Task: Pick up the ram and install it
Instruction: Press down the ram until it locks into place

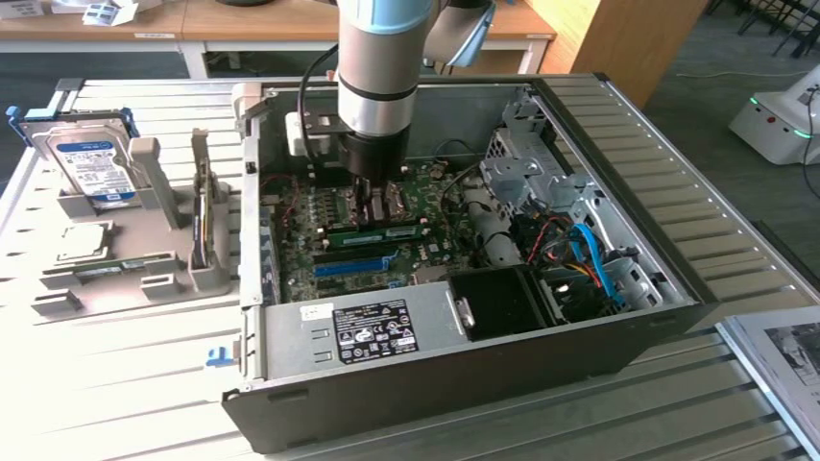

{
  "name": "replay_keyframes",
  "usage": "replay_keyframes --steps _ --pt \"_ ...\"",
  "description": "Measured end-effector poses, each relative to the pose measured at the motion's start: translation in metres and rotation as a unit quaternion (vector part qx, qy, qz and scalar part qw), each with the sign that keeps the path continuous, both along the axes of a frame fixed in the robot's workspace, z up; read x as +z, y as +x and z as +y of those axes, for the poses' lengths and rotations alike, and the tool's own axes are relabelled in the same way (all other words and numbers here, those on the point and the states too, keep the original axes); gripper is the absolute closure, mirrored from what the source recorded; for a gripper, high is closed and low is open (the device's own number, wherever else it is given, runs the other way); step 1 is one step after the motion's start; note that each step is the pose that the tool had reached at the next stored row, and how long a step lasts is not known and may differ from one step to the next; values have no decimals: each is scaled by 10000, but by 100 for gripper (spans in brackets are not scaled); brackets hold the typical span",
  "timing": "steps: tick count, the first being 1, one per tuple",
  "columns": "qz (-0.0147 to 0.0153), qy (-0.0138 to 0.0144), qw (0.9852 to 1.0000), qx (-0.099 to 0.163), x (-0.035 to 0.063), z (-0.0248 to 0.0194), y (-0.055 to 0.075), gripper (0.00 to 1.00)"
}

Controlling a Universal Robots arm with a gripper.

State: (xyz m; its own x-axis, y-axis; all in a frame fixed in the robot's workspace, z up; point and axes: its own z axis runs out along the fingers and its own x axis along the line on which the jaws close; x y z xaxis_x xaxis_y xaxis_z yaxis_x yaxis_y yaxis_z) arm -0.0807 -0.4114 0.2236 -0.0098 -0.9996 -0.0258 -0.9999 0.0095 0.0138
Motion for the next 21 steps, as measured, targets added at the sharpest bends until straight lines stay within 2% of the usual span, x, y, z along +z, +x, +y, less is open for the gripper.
replay_keyframes --steps 21 --pt "6 -6 10000 0 262 -2 -2 90"
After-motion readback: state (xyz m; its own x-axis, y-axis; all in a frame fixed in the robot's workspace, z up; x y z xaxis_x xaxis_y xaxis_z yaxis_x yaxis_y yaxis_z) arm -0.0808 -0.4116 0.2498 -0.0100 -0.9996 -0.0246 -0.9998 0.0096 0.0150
